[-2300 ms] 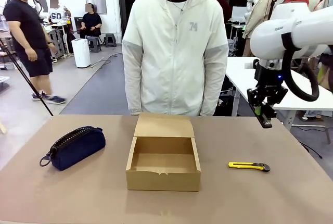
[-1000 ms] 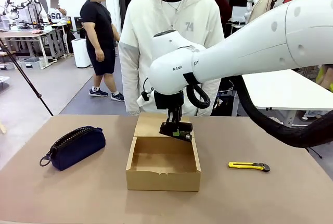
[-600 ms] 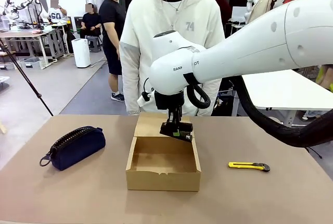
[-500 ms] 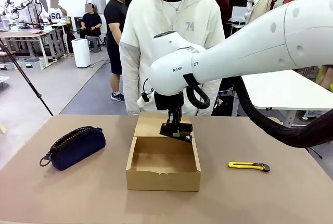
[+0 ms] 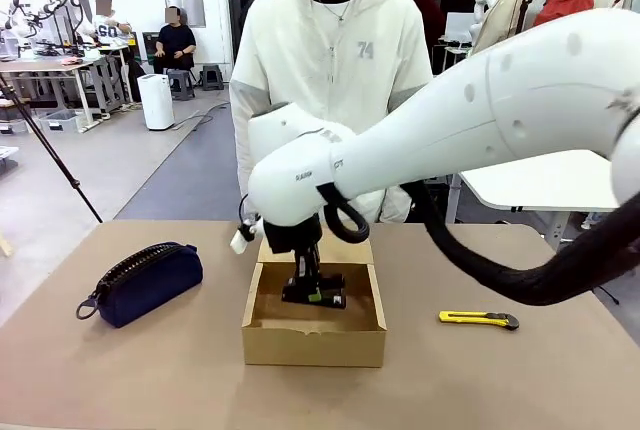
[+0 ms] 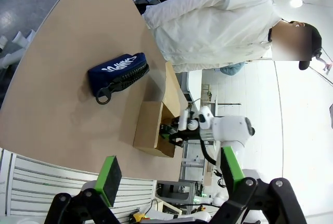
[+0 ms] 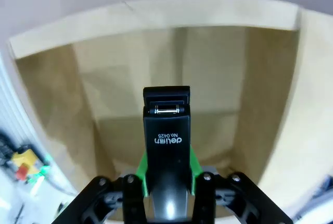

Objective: Pack the items into the box.
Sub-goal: Pick up the item indicated by the person and place it inside the Mailer Box.

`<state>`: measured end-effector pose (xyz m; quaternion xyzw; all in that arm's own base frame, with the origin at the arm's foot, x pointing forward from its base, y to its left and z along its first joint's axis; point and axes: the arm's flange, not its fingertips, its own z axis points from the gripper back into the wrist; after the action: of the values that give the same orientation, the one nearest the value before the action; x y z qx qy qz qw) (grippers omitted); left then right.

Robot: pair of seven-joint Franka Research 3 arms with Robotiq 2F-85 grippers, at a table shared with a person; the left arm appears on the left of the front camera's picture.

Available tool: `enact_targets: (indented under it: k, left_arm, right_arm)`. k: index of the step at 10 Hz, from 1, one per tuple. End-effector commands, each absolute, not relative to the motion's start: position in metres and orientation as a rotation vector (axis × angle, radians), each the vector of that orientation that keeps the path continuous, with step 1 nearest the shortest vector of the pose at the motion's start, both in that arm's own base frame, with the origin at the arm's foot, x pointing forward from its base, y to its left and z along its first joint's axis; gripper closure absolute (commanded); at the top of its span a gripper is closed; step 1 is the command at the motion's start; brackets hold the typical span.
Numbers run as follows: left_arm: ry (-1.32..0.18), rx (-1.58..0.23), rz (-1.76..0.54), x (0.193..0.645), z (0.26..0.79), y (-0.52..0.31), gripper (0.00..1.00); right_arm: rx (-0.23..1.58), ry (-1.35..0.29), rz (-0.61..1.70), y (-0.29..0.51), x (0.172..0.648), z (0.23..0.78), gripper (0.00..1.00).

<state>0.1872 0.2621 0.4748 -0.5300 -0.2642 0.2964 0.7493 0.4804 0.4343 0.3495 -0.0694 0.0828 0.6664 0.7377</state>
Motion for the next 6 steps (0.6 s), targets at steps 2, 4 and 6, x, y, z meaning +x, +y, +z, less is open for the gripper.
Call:
enact_targets:
  k: [2, 4, 6]
  left_arm:
    - [-0.597, -1.171, 0.633, 0.187, 0.475, 0.263, 0.0]
    - [-0.597, -1.171, 0.633, 0.187, 0.475, 0.263, 0.0]
    - [-0.597, -1.171, 0.633, 0.187, 0.475, 0.263, 0.0]
  right_arm:
    - [-0.122, 0.267, 1.526, 0.446, 0.503, 0.325, 1.0]
    - [-0.086, 0.24, 1.508, 0.438, 0.501, 0.326, 0.77]
    - [-0.08, 0.25, 1.505, 0.435, 0.5, 0.327, 0.0]
